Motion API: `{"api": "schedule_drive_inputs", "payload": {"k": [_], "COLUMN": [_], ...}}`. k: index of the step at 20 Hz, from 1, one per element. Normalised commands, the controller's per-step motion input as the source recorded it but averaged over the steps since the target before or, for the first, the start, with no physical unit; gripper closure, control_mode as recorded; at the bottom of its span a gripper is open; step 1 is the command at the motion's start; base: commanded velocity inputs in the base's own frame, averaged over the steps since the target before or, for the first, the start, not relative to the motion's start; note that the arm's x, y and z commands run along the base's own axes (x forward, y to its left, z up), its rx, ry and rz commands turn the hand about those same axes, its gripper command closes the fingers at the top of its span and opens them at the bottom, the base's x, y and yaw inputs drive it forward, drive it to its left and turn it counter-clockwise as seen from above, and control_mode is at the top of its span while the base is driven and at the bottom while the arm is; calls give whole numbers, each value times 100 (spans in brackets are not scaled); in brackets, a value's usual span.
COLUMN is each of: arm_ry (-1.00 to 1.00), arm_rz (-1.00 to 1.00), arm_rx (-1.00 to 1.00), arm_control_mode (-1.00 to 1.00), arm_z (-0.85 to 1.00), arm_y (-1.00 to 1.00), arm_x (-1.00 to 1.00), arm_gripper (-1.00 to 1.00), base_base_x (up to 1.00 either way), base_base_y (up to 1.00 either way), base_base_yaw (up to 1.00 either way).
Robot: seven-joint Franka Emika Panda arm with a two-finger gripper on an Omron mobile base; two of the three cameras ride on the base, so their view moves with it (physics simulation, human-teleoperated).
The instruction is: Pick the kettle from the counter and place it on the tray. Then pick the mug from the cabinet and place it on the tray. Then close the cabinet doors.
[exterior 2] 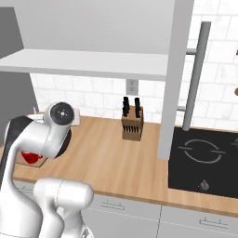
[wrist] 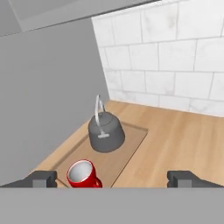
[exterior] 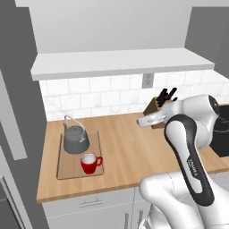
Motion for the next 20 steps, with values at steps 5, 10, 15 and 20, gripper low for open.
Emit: {"api": "schedule_drive_inputs", "payload": {"k": [5, 10, 15, 20], "arm_ry": [0, 0, 0, -30], "arm_rz": [-8, -8, -6, 25], "arm_rx": [-2, -2, -1, -13], "arm_control_mode": [-100, -100, -100, -100], "arm_z": [22, 19, 12, 7], "arm_y": [-19, -19, -12, 11], "arm_x": [-10, -11, -16, -43], "arm_gripper": [-100, -100, -100, -100], "base_base_x": [0, 0, 0, 0], "base_base_y": [0, 0, 0, 0], "base_base_yaw": [0, 0, 0, 0]}}
